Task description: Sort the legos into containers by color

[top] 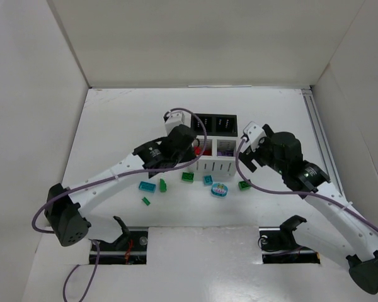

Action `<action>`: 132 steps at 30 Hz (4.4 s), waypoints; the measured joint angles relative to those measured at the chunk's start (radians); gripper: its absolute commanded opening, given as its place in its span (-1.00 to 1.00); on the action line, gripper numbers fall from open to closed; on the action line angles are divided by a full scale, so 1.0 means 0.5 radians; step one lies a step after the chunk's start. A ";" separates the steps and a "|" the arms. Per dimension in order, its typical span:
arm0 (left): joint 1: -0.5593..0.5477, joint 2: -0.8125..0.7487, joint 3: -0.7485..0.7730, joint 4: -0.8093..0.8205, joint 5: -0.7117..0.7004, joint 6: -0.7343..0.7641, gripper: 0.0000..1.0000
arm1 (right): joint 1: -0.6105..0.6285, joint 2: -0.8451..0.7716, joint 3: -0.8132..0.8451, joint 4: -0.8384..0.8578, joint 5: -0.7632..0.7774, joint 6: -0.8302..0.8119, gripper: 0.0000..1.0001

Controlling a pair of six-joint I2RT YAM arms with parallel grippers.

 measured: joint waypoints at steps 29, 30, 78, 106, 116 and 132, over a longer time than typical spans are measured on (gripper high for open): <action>0.134 0.062 0.182 0.260 0.154 0.490 1.00 | -0.002 0.095 -0.603 -0.034 -0.116 0.650 0.98; 0.134 -0.014 0.131 0.269 0.153 0.480 1.00 | -0.002 0.150 -0.625 0.005 -0.131 0.668 0.98; 0.372 -0.407 -0.697 0.262 0.166 0.074 1.00 | -0.027 0.851 0.504 0.305 0.270 0.551 -0.26; -0.156 0.318 -0.740 0.656 -0.092 0.169 0.80 | -0.204 0.481 0.323 0.264 0.073 0.448 0.82; -0.172 0.539 -0.684 0.813 -0.365 0.215 0.73 | -0.230 0.407 0.262 0.255 0.056 0.446 0.82; -0.294 0.552 -0.656 0.835 -0.333 0.250 -0.38 | -0.261 0.306 0.237 0.221 0.050 0.444 0.82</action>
